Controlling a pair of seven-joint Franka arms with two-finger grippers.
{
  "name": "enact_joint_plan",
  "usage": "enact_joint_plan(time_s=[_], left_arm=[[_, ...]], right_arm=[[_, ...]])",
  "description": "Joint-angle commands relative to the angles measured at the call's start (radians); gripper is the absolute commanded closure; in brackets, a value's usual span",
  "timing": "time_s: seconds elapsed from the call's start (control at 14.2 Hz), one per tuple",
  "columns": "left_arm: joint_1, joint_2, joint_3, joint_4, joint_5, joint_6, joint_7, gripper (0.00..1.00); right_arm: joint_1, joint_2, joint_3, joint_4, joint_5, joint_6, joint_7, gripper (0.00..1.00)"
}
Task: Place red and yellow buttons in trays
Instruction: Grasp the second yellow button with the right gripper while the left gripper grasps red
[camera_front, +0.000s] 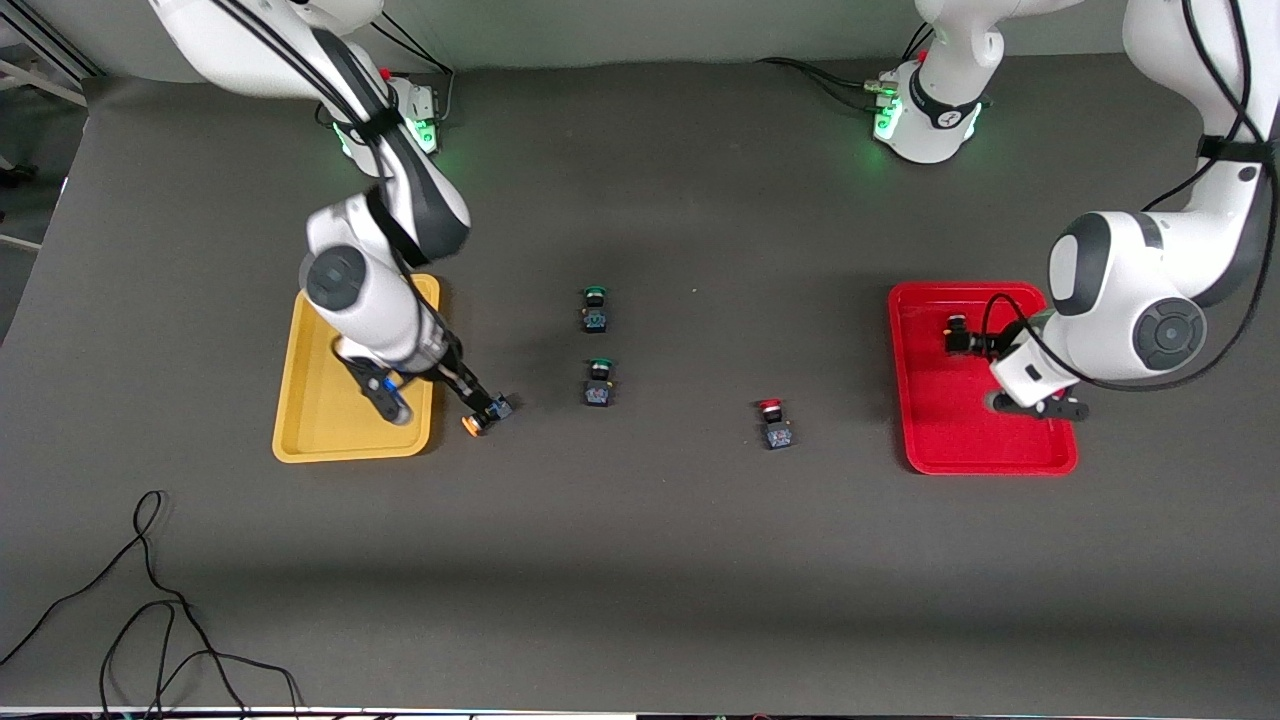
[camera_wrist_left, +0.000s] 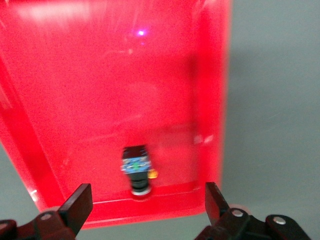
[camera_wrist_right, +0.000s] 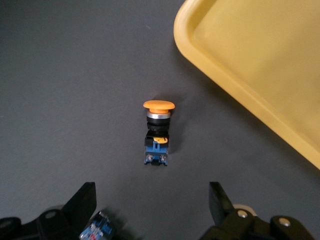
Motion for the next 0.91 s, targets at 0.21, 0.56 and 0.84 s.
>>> enact_joint_plan(time_s=[0.21,0.56,0.84], left_arm=[[-0.265,0.293,0.006,0.379,-0.115,0.022,-0.336,0.00],[-0.373,0.460,0.007,0.384,-0.103,0.352,-0.453,0.00],[-0.392,0.485,0.009,0.371,-0.101,0.382,-0.455,0.09]], right_arm=[[-0.021,0.173,-0.003,0.111,-0.039,0.009,0.019,0.00],[-0.021,0.215,-0.001,0.092,-0.039,0.088,0.016,0.28],[-0.024,0.213,-0.001,0.078,-0.024,0.101,0.014,1.00]])
